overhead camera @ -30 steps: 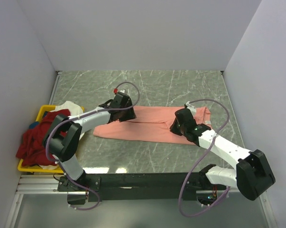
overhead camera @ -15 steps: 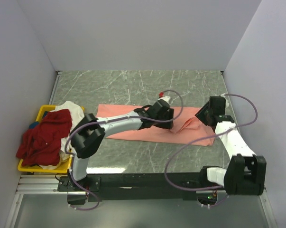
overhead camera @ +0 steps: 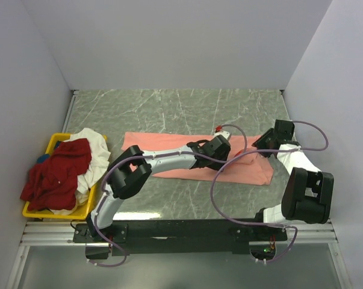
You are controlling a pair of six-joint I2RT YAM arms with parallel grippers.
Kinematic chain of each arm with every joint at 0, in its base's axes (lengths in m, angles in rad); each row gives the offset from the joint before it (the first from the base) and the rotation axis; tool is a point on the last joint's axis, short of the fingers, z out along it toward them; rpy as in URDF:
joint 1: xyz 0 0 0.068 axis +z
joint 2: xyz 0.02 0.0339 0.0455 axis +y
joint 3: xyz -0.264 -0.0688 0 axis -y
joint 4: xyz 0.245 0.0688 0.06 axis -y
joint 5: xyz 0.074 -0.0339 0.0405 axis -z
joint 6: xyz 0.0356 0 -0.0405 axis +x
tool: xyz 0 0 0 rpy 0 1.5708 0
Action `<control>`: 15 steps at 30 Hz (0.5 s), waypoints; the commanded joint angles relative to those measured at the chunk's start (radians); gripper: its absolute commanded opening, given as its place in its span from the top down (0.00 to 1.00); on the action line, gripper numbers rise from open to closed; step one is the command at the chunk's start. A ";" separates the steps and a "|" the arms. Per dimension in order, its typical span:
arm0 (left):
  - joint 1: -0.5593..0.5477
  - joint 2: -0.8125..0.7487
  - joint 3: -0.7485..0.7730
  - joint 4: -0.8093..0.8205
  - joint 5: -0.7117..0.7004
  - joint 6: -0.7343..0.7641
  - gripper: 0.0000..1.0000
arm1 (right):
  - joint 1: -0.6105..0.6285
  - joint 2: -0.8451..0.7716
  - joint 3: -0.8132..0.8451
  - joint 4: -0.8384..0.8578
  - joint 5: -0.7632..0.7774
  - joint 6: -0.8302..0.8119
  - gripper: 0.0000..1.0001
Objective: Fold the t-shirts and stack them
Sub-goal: Fold the tshirt
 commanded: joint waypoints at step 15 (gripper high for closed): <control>-0.082 0.141 0.212 -0.083 -0.213 0.077 0.58 | -0.027 0.060 0.032 0.093 -0.052 -0.014 0.59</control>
